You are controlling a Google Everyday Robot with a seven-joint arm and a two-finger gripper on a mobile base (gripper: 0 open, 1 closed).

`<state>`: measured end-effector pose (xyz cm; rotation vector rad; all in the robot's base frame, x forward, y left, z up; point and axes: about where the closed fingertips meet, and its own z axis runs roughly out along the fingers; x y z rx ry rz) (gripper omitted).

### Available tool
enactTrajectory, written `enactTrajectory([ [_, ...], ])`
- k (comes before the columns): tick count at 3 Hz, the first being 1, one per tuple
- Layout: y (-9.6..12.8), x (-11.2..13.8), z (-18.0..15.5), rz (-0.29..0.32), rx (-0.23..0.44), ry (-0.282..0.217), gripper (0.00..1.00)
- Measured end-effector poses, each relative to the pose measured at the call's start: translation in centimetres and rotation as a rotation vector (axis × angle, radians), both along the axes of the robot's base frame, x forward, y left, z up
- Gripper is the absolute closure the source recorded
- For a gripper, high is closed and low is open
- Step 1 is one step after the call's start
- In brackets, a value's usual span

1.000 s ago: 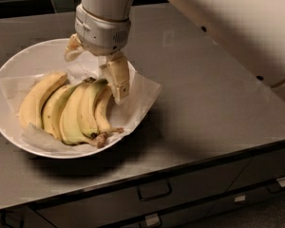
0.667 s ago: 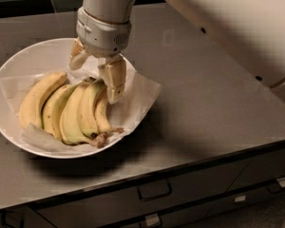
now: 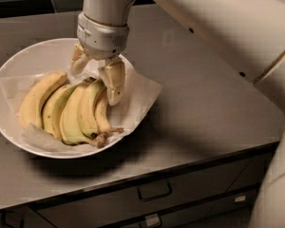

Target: Pick banana from white bowl

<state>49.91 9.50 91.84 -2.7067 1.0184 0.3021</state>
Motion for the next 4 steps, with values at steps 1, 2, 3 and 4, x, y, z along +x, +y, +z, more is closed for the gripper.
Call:
enactTrajectory([
  [1,0.23,0.23,-0.32,0.003,-0.010,0.013,0.31],
  [2,0.49,0.43,-0.42,0.004,-0.026,0.016,0.31],
  [3,0.68,0.63,-0.26,0.000,-0.046,0.007,0.32],
  [4,0.88,0.78,-0.14,-0.001,-0.045,0.002,0.38],
])
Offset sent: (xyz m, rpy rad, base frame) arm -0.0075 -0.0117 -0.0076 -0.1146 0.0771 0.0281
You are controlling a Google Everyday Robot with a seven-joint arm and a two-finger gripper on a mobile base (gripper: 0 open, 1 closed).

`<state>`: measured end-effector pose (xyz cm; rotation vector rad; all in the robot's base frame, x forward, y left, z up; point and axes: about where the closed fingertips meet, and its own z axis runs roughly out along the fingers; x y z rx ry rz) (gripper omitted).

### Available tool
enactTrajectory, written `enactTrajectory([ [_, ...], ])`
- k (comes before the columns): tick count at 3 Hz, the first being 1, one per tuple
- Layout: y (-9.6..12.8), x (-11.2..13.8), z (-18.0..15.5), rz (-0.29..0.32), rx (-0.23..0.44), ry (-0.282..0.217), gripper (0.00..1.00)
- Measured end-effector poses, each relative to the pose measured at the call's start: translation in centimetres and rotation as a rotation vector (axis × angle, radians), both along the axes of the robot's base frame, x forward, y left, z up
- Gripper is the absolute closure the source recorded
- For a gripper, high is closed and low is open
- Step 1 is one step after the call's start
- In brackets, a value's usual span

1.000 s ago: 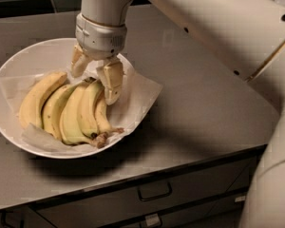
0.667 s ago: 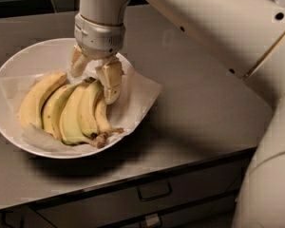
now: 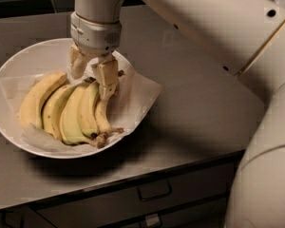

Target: Pick banana from white bowl

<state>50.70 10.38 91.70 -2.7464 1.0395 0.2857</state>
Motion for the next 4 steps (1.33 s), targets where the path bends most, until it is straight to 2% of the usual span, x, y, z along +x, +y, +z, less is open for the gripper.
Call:
enactTrajectory([
  [4,-1.7,0.0,-0.6,-0.029,0.008,0.025,0.46],
])
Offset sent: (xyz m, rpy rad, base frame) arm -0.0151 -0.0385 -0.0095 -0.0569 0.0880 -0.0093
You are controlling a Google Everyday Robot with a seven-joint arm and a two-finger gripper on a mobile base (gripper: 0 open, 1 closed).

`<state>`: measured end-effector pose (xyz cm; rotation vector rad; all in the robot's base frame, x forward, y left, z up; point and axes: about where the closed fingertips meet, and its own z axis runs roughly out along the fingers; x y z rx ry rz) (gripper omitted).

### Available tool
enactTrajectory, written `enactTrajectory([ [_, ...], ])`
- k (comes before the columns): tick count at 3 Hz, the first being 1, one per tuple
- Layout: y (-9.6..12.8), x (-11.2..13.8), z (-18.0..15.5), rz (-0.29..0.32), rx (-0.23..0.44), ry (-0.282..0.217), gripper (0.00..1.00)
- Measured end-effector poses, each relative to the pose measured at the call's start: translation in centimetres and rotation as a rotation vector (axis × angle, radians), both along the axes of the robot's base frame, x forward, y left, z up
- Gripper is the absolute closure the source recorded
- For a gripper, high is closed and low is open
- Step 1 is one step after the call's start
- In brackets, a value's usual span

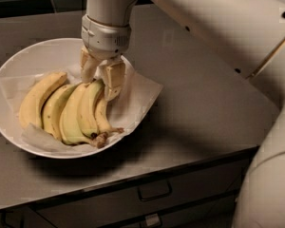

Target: Pick banana from white bowl

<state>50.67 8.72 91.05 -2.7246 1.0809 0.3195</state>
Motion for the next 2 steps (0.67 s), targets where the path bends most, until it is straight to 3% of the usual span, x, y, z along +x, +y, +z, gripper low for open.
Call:
enactTrajectory([
  [2,0.75,0.03,-0.76,0.022,-0.007,0.021,0.47],
])
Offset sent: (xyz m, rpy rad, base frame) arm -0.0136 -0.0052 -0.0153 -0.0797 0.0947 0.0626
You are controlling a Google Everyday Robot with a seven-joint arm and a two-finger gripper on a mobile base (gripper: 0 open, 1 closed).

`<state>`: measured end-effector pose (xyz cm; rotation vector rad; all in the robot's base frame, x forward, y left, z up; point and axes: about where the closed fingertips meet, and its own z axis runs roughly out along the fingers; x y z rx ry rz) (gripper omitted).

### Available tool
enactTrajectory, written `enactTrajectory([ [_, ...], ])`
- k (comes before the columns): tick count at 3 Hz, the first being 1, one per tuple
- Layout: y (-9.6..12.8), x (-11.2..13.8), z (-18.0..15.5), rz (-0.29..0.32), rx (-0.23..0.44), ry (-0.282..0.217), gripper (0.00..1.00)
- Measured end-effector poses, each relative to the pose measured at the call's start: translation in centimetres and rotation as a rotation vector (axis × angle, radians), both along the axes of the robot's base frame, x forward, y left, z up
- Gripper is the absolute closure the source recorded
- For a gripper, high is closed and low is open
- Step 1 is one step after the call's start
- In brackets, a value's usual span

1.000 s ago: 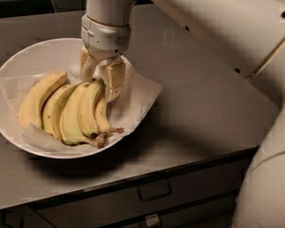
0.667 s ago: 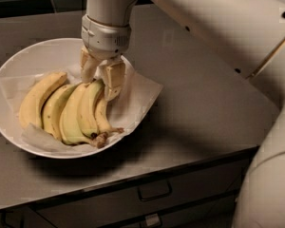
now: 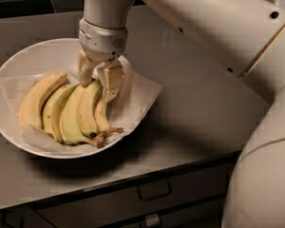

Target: Pick banana from white bowl

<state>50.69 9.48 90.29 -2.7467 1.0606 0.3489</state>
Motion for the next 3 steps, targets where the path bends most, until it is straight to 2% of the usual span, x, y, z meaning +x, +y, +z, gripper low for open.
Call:
enactTrajectory([
  [1,-0.01,0.00,0.31,0.000,0.000,0.000,0.65],
  [2,-0.58,-0.19,0.81,-0.017,-0.006,-0.016,0.87],
  [3,-0.78,-0.34,1.02,-0.020,-0.009,-0.021,1.00],
])
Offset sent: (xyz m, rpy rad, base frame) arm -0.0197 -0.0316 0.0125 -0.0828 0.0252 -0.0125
